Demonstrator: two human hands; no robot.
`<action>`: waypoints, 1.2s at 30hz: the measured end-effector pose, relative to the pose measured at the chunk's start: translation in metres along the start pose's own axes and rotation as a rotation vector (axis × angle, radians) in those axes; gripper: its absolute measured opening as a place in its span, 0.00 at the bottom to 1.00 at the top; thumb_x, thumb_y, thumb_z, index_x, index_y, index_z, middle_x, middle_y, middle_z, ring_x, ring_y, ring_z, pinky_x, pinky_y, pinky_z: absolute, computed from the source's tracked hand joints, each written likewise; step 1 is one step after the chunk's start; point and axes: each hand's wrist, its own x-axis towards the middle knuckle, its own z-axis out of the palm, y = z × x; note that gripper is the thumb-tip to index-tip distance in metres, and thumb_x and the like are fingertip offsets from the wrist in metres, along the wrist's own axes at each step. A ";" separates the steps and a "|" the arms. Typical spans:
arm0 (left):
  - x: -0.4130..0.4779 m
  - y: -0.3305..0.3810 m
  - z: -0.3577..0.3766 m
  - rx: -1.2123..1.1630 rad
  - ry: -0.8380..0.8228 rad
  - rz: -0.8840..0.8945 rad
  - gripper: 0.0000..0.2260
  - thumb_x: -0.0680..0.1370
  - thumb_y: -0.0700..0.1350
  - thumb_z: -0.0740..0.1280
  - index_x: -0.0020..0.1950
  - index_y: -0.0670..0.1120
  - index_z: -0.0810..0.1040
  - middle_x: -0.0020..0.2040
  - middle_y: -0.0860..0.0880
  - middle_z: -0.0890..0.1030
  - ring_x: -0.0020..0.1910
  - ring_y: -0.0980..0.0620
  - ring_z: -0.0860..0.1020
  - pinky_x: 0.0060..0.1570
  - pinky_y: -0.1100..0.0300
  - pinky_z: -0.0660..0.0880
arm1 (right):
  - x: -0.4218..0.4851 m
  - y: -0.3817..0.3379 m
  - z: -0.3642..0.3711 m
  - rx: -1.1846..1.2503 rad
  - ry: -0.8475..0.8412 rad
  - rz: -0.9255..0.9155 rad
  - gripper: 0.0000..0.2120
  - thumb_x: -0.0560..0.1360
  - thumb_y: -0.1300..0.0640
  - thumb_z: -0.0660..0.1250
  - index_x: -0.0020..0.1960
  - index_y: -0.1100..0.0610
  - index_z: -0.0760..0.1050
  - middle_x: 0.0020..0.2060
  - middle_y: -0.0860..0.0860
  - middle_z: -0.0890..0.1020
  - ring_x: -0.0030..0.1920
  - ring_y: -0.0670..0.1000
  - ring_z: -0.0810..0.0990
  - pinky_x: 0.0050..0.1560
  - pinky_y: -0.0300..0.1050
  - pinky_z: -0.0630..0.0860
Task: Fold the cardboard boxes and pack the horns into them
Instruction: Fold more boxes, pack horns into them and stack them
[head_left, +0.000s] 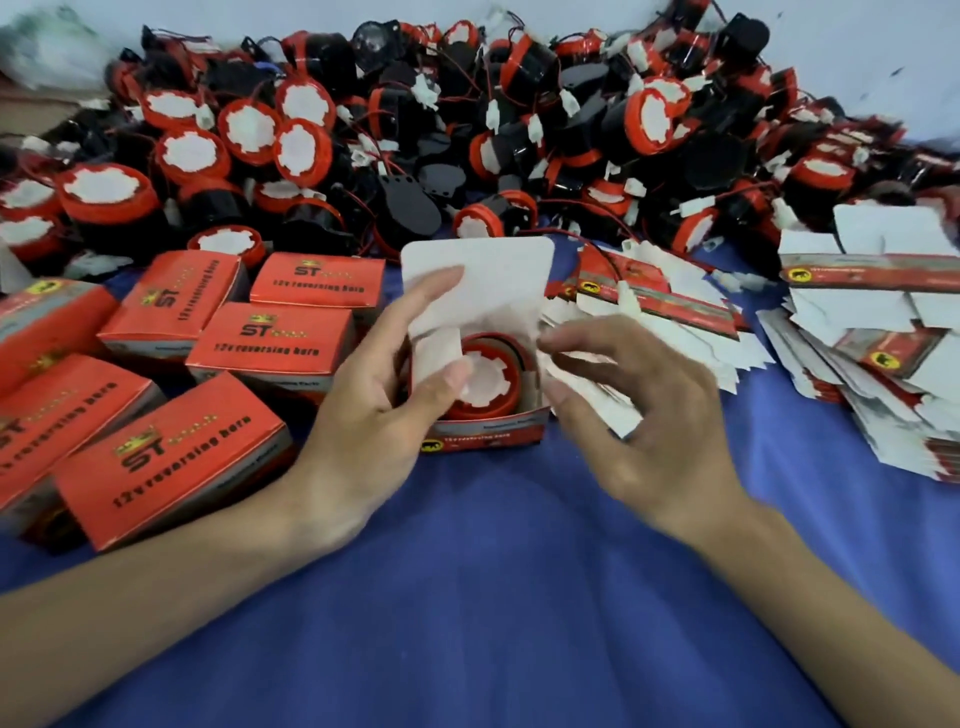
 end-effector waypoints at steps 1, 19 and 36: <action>-0.001 0.001 0.000 0.010 0.010 0.031 0.27 0.74 0.43 0.67 0.67 0.67 0.67 0.69 0.55 0.72 0.70 0.55 0.69 0.70 0.48 0.67 | -0.001 0.000 0.002 -0.018 -0.023 -0.034 0.09 0.72 0.68 0.67 0.51 0.65 0.80 0.48 0.53 0.83 0.50 0.48 0.81 0.54 0.39 0.77; -0.006 0.012 -0.006 0.450 -0.134 0.152 0.19 0.70 0.57 0.64 0.59 0.54 0.74 0.61 0.60 0.75 0.62 0.55 0.74 0.61 0.63 0.70 | 0.001 -0.008 0.009 0.191 -0.265 0.218 0.19 0.76 0.55 0.62 0.67 0.52 0.71 0.58 0.47 0.82 0.59 0.43 0.79 0.60 0.36 0.73; 0.003 -0.001 -0.014 1.017 -0.169 0.657 0.18 0.81 0.46 0.60 0.65 0.37 0.76 0.65 0.44 0.77 0.64 0.46 0.76 0.62 0.52 0.74 | 0.002 0.004 0.000 -0.396 -0.096 -0.304 0.13 0.72 0.57 0.73 0.54 0.60 0.82 0.43 0.55 0.86 0.48 0.55 0.85 0.54 0.57 0.79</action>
